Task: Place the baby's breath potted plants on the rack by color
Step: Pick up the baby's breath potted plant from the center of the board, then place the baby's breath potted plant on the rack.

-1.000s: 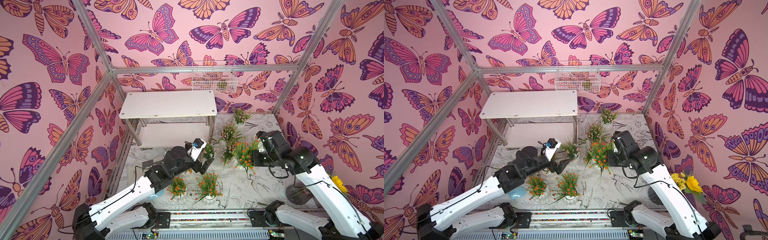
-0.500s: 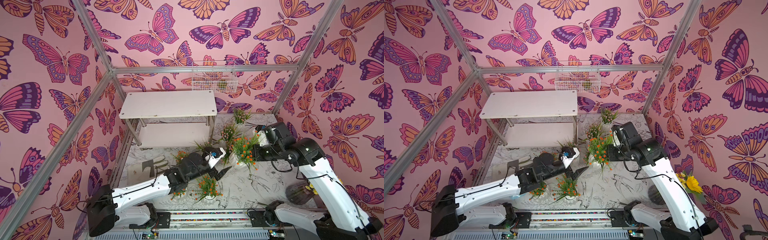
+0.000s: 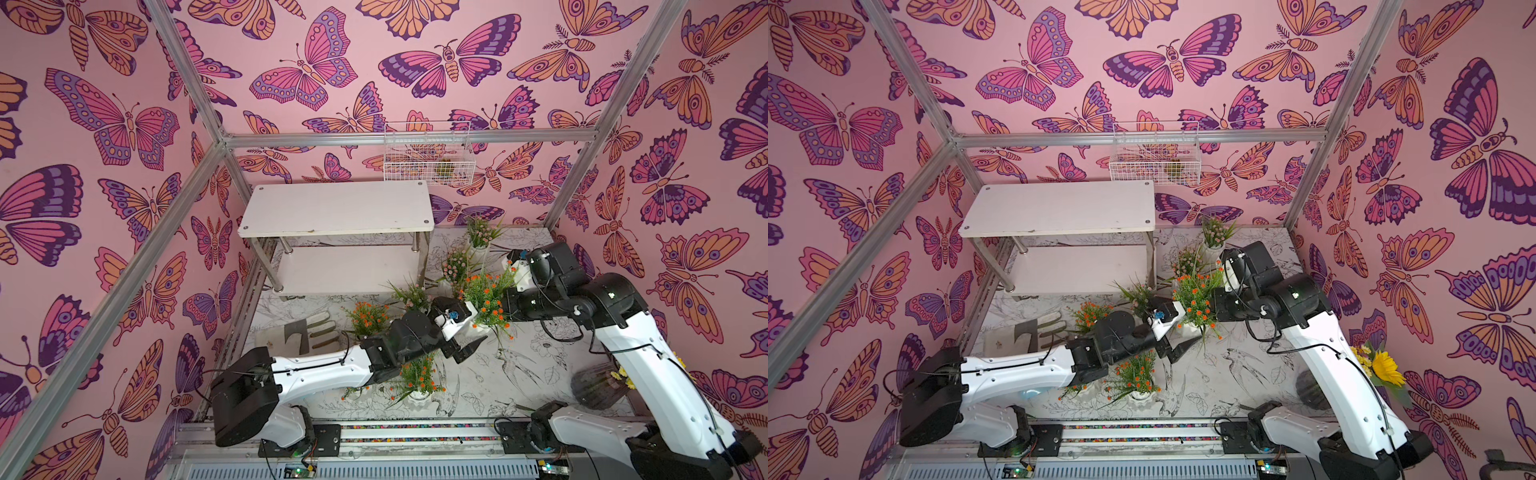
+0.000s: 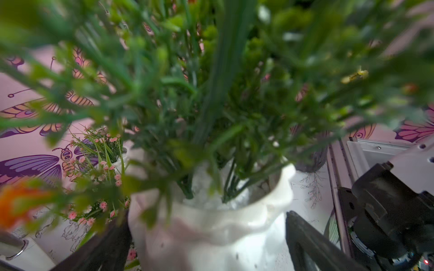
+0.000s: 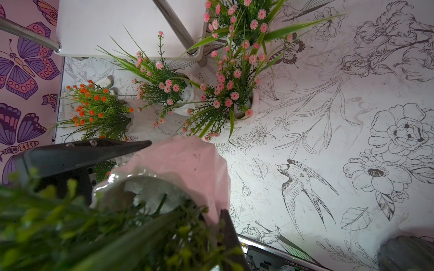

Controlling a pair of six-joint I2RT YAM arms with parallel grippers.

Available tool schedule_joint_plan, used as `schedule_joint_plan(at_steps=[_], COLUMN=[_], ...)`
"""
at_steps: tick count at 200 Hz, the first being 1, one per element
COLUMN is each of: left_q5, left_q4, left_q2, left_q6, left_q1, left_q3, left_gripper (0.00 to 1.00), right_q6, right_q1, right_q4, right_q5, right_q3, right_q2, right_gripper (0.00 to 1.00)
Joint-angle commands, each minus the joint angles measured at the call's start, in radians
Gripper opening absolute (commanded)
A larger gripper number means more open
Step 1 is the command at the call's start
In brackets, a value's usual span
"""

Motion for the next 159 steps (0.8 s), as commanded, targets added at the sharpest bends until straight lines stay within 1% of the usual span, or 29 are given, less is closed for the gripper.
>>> schedule_joint_plan(at_steps=[1,94,101,113,124,136,148,154,159], left_q5=[-0.018,-0.021,-0.019,-0.022,-0.026,-0.036,-0.051,-0.057,-0.061], left_q4=[0.055,0.053,0.053,0.053,0.052,0.050,0.051,0.050,0.050], left_q2=[0.030,0.079,0.079,0.076,0.076,0.069,0.063,0.061,0.057], left_q6=[0.011,0.000,0.000,0.002,0.005,0.004,0.000,-0.001,-0.001], left_q1=[-0.009,-0.011,-0.011,-0.011,-0.011,-0.011,-0.011,-0.011,-0.011], left_q3=[0.031,0.060,0.058,0.055,0.053,0.049,0.046,0.045,0.043], left_gripper=[1.00,1.00,0.97,0.88,0.74,0.63,0.49,0.46,0.45], right_q6=[0.000,0.008,0.008,0.010,0.009,0.010,0.012,0.013,0.012], right_q1=[-0.006,-0.006,-0.006,-0.006,-0.009,-0.015,-0.021,-0.025,-0.030], right_q4=[0.045,0.074,0.078,0.081,0.086,0.093,0.102,0.107,0.110], right_q5=[-0.041,-0.076,-0.078,-0.077,-0.076,-0.084,-0.086,-0.088,-0.090], right_q3=[0.036,0.014,0.009,0.001,-0.009,-0.021,-0.033,-0.038,-0.043], right_q2=[-0.005,-0.014,-0.014,-0.014,-0.016,-0.017,-0.020,-0.022,-0.025], right_gripper=[0.00,0.00,0.00,0.00,0.00,0.00,0.00,0.01,0.02])
